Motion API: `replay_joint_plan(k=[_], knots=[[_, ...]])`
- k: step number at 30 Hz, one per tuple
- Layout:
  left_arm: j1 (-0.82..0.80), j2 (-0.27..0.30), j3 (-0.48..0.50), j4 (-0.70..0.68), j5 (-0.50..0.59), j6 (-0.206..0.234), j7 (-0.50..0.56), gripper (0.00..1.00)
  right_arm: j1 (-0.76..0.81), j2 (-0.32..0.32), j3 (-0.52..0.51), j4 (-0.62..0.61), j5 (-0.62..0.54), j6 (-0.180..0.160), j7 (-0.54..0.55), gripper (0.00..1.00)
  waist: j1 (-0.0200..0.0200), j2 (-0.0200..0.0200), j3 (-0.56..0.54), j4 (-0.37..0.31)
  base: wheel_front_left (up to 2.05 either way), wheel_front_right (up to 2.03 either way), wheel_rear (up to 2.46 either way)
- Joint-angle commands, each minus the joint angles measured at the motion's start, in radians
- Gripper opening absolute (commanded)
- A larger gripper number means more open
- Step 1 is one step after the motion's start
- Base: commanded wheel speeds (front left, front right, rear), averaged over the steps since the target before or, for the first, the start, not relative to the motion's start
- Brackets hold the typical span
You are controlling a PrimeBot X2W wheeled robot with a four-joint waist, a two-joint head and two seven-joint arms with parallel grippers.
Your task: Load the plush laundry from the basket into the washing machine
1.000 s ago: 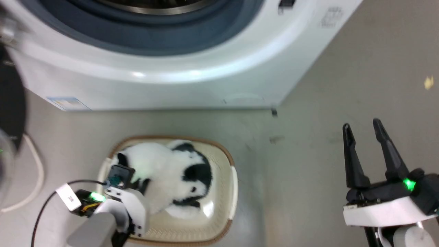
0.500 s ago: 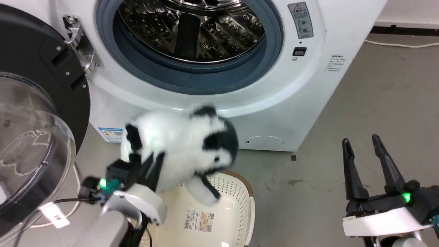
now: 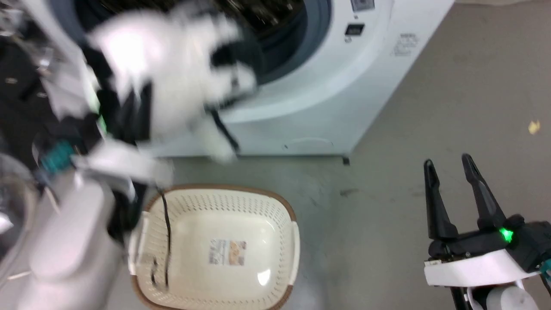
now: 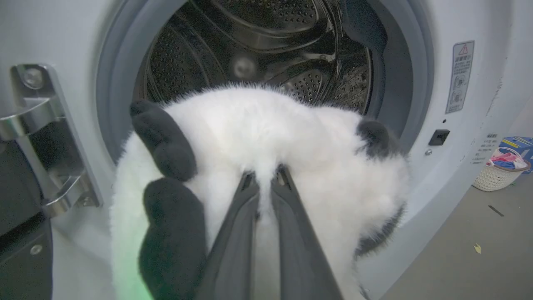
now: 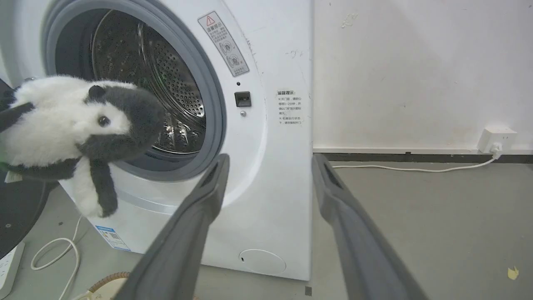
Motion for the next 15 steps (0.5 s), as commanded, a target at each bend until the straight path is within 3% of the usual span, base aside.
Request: replay_joint_plan(k=[1, 10, 15], knots=[[-0.082, 0.003, 0.012, 0.016, -0.006, -0.016, 0.005, 0.00, -0.023, 0.002, 0.005, -0.009, 0.007, -0.001, -0.004, 1.00, -0.0001, -0.0001, 0.067, -0.051, 0.00, 0.00, 0.00], [-0.424, 0.008, -0.008, 0.182, 0.019, -0.063, 0.095, 0.00, -0.073, 0.002, 0.051, -0.029, 0.059, -0.001, -0.004, 1.00, -0.0001, -0.0001, 0.237, -0.151, 0.00, 0.00, 0.00], [-0.603, 0.029, -0.002, 0.326, 0.039, -0.065, 0.131, 0.00, -0.093, 0.002, 0.085, -0.034, 0.092, -0.001, -0.004, 1.00, -0.0001, -0.0001, 0.316, -0.210, 0.00, 0.00, 0.00]])
